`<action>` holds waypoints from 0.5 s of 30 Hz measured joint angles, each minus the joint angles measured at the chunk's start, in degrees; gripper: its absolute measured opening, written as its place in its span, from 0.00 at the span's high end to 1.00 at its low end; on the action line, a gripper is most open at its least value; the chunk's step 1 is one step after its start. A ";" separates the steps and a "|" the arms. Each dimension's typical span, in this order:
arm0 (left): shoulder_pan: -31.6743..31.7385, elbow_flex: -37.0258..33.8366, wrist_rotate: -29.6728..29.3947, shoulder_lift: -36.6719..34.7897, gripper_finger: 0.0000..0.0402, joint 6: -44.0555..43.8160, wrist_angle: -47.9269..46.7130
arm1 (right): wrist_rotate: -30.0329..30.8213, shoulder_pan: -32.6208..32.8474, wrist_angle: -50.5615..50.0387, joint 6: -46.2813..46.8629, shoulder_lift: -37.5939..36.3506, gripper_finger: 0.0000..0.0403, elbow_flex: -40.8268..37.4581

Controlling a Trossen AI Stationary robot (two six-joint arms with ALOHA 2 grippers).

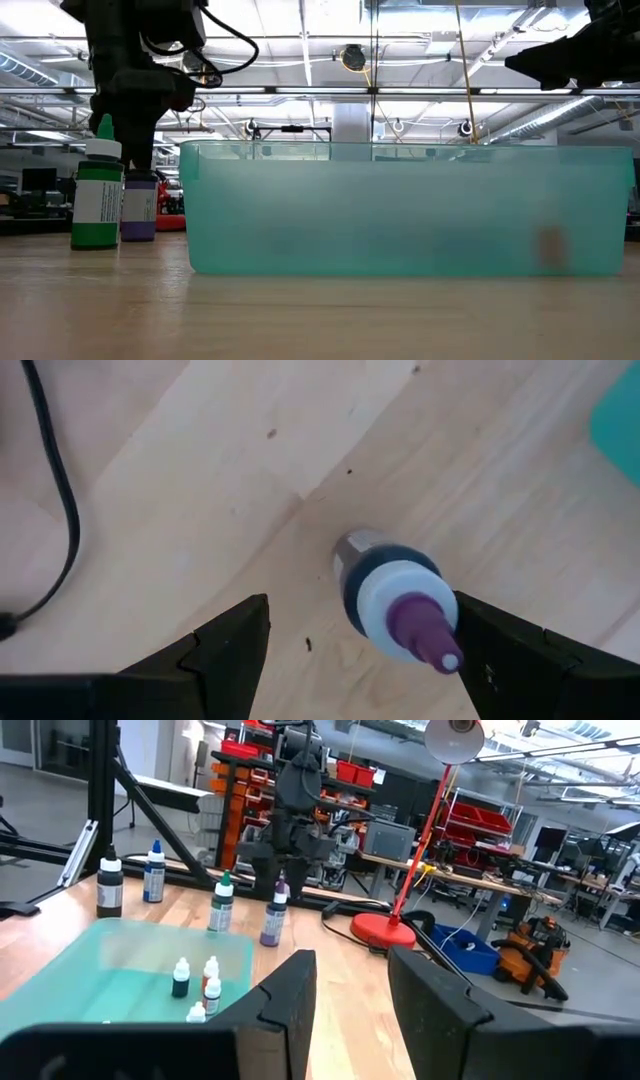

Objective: Pick & Place food coloring
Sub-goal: Put the large purple food coloring bottle into the green bin

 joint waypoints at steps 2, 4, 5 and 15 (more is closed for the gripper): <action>0.00 0.00 -0.02 0.00 0.27 0.96 0.38 | 0.00 0.00 0.00 0.00 0.00 0.71 0.00; 0.00 0.00 -0.04 0.00 0.27 1.79 1.46 | 0.01 0.00 0.01 0.00 0.00 0.71 0.00; 0.00 0.00 -0.08 0.00 0.27 2.05 2.11 | 0.00 0.00 0.02 0.00 0.00 0.71 0.00; -0.07 0.00 0.42 2.50 0.27 2.44 2.67 | 0.00 0.00 0.00 0.01 0.00 0.71 0.00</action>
